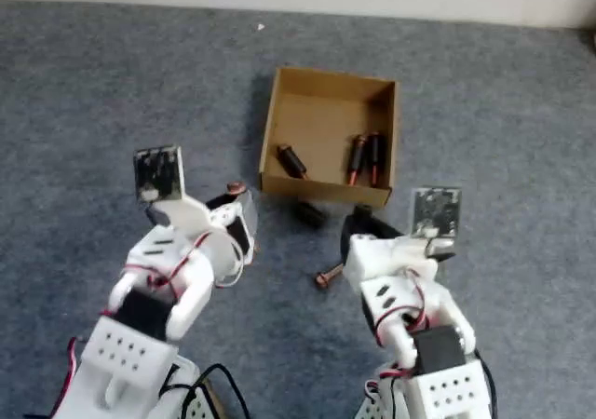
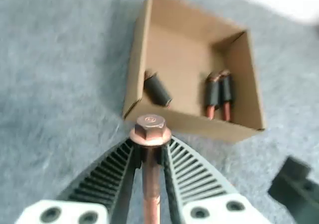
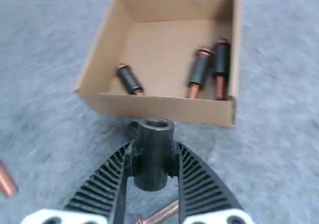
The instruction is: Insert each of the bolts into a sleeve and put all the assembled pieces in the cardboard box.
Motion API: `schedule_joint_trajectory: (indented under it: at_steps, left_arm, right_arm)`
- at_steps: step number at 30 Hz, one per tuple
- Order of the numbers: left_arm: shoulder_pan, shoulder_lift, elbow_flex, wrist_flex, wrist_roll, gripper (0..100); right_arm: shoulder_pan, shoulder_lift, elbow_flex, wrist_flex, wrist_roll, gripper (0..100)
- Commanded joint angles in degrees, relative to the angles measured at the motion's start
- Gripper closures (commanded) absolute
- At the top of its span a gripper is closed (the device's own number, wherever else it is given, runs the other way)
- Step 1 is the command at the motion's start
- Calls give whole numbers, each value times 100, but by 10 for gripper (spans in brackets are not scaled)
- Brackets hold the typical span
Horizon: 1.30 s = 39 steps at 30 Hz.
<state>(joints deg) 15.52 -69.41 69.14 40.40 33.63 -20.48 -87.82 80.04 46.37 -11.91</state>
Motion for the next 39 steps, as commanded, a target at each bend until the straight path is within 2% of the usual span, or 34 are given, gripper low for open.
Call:
schedule_joint_trajectory:
  at_steps: [1,5,9,16,19,25,39]
  left_arm:
    - [-66,-1147,163,-229,-290,995]
    - [-57,-1947,145,-229,-325,995]
    - [-22,-2571,154,-290,-325,995]
    - [-4,-3046,673,-1424,-352,995]
    - [374,-3090,927,-1512,-695,995]
    - [1007,-3099,1051,-1521,-791,995]
    - [1059,-3064,1182,-1521,-756,995]
  right_arm:
    - [-418,-593,330,-505,563,993]
    - [-831,-1191,857,-725,1310,993]
    - [-1165,-1780,1165,-716,1582,993]
    - [-1710,-1736,1279,-716,2075,993]
    - [-1859,-1745,1279,-734,2295,993]
    - [-1886,-1745,1288,-1182,2620,993]
    - [-1903,-1745,1235,-1297,2646,993]
